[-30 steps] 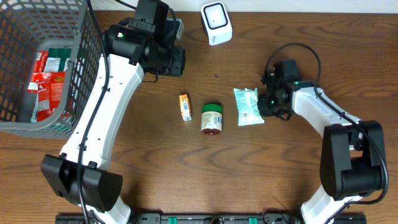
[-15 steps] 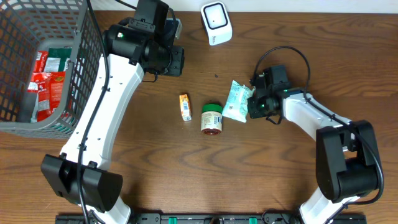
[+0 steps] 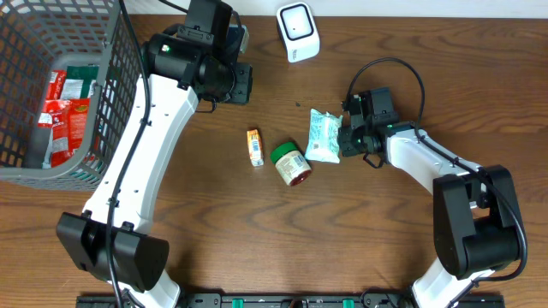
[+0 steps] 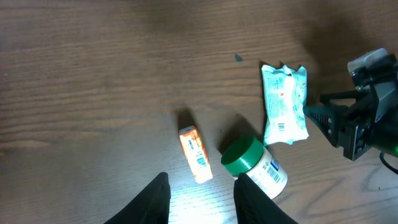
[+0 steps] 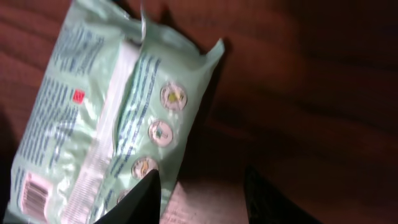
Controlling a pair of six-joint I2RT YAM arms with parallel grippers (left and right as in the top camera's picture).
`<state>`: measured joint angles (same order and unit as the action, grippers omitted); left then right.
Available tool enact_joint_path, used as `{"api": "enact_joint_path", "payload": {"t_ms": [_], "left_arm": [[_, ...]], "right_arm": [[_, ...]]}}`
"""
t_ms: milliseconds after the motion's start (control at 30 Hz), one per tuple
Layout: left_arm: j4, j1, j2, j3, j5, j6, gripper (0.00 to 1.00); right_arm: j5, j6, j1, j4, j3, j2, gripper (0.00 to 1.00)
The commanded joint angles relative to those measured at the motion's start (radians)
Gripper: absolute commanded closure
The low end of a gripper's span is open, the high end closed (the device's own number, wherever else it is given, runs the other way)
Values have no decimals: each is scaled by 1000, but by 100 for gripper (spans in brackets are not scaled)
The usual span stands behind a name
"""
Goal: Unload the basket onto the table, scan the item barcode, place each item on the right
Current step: 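Push the wipes pack leftward with the right gripper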
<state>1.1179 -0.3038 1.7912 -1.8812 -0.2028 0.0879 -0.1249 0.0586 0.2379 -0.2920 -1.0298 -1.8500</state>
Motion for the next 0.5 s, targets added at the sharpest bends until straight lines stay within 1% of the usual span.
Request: {"api": "enact_joint_path", "payload": {"t_ms": [0,100,233,400,467], "left_arm": [[-5,1,-6,13,14,-6,65],[-5,1,-6,13,15,-6,65],[-4,1,-7,13,42,-6,65],[-4,1,-8,13,43,-5,64],[-4,1,-8,10,43,-4,64]], "right_arm": [[22,-3,-2,23,9,2,61],[19,-3,-2,28,9,2,60],[13,-3,-15,-3,-13,20,53],[-86,-3,-63,-187,-151,100,49],[-93,-4,-74,-270,-208,130,47]]}}
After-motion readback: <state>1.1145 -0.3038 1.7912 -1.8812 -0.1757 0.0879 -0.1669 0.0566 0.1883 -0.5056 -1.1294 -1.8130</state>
